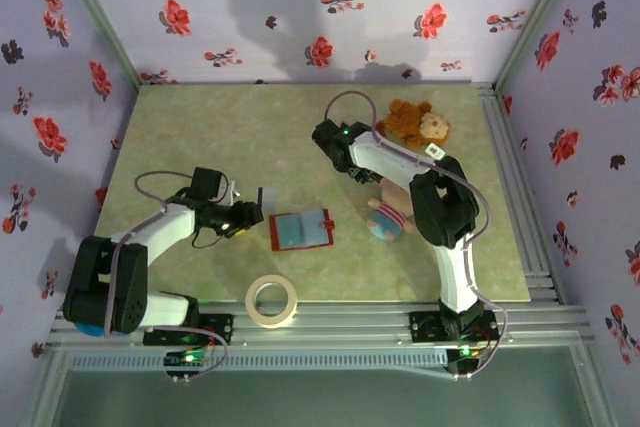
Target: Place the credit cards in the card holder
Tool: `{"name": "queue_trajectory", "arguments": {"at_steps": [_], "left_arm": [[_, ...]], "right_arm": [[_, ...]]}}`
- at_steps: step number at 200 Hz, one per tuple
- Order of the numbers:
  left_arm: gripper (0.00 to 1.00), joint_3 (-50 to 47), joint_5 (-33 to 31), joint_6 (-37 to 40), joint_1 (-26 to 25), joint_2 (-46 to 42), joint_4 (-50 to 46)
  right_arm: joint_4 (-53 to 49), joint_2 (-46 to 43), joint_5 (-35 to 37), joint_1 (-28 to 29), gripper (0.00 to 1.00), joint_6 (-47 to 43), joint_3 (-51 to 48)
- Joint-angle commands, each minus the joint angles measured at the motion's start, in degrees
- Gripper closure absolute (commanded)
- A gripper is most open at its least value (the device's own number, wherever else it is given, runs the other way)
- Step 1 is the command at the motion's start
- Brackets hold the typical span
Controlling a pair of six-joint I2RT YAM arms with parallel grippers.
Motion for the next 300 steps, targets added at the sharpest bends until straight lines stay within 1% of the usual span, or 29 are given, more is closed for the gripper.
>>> {"name": "queue_trajectory", "arguments": {"at_steps": [1, 27, 51, 65, 70, 78, 92, 129, 151, 199, 219, 255, 262, 271, 279, 292, 300], "left_arm": [[0.46, 0.1, 0.6, 0.4, -0.4, 0.5, 0.9], [0.46, -0.4, 0.5, 0.2, -0.5, 0.0, 1.0], [0.46, -0.1, 0.5, 0.7, -0.5, 0.4, 0.6], [0.46, 0.0, 0.5, 0.6, -0.5, 0.2, 0.3], [0.46, -0.2, 0.5, 0.5, -0.5, 0.1, 0.6], [0.46, -0.4, 0.5, 0.3, -0.6, -0.1, 1.1], [0.46, -0.1, 0.5, 0.8, -0.6, 0.2, 0.5], [0.46, -0.6, 0.4, 0.8, -0.6, -0.1, 0.8], [0.46, -0.3, 0.4, 1.1, -0.6, -0.1, -0.3], [0.46, -0.3, 0.3, 1.3, -0.5, -0.7, -0.8], [0.46, -0.1, 0.3, 1.5, -0.5, -0.8, -1.0], [0.46, 0.3, 0.4, 1.3, -0.5, -1.0, -1.1], [0.46, 0.6, 0.5, 1.4, -0.6, -0.8, -1.4], [0.46, 1.0, 0.5, 1.6, -0.6, -0.6, -2.0], [0.46, 1.1, 0.5, 1.4, -0.6, -0.8, -2.1], [0.46, 0.7, 0.5, 0.9, -0.6, -1.1, -1.3], [0.46, 0.7, 0.5, 1.0, -0.5, -1.1, -1.1]], "right_arm": [[1.6, 2.7, 4.1, -0.1, 0.42, -1.2, 0.4], [3.6, 4.8, 10.5, 0.3, 0.44, -2.4, -0.5], [4.4, 5.8, 12.6, 0.6, 0.43, -2.4, -1.1], [5.1, 6.3, 15.5, 1.0, 0.44, -2.6, -1.5], [5.1, 6.4, 16.7, 1.1, 0.46, -2.8, -1.5], [4.9, 6.7, 18.6, 1.3, 0.52, -2.8, -1.4], [4.5, 6.8, 19.6, 1.3, 0.61, -2.6, -1.4], [4.9, 6.2, 19.5, 1.5, 0.81, -2.7, -1.6], [4.5, 6.3, 18.3, 1.6, 0.89, -2.6, -1.3], [2.2, 4.7, 15.1, 1.8, 0.97, -1.4, -0.8], [1.3, 3.1, 11.8, 1.9, 1.0, -0.9, -0.7], [-1.2, 1.8, 7.0, 1.9, 1.0, -0.9, 0.6], [-1.7, 1.5, 5.1, 1.8, 0.99, -0.9, 0.8], [-2.9, 1.2, 1.3, 1.4, 0.89, -0.6, 1.5], [-3.8, 0.9, -0.4, 1.0, 0.82, -0.3, 2.1], [-3.3, 0.0, -0.6, 0.7, 0.68, -1.1, 2.2], [-2.2, -0.5, 0.1, 0.4, 0.56, -1.9, 1.8]]}}
